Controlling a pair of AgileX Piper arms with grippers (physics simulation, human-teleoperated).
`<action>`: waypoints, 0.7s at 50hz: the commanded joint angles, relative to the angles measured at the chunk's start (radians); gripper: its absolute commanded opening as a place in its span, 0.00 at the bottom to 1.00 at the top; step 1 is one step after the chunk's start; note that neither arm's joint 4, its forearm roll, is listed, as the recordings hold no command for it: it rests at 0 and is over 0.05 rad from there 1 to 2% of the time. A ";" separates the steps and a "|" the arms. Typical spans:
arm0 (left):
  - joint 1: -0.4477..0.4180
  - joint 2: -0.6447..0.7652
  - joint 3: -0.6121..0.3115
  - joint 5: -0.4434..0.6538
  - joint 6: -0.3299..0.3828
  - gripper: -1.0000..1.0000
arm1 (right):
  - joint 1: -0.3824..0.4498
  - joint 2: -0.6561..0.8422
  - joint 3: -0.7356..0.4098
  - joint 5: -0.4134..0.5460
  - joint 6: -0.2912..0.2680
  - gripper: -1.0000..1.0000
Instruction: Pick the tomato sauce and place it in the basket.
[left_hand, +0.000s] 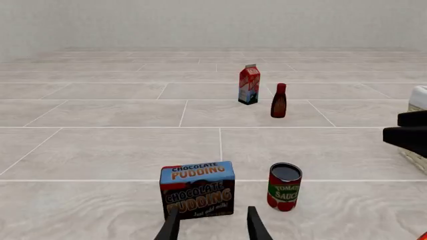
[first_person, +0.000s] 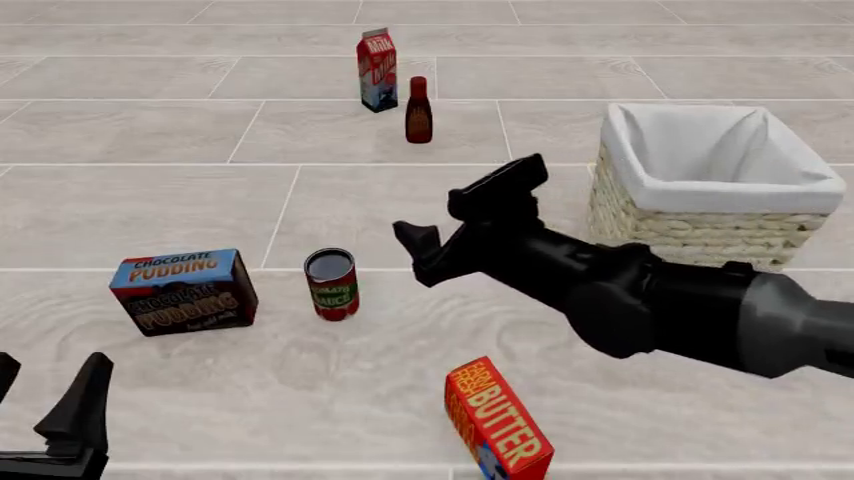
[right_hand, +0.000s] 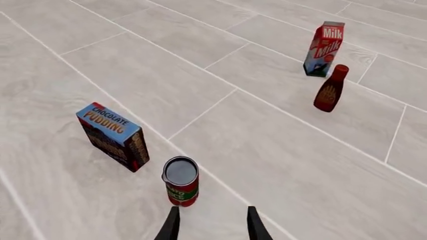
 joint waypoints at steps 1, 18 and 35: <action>0.000 0.000 0.000 0.000 0.000 1.00 | 0.024 0.068 -0.050 -0.003 -0.005 1.00; 0.000 0.000 0.000 0.000 0.000 1.00 | 0.056 0.165 -0.109 -0.012 0.011 1.00; 0.000 0.000 0.000 0.000 0.000 1.00 | 0.085 0.238 -0.160 -0.013 0.023 1.00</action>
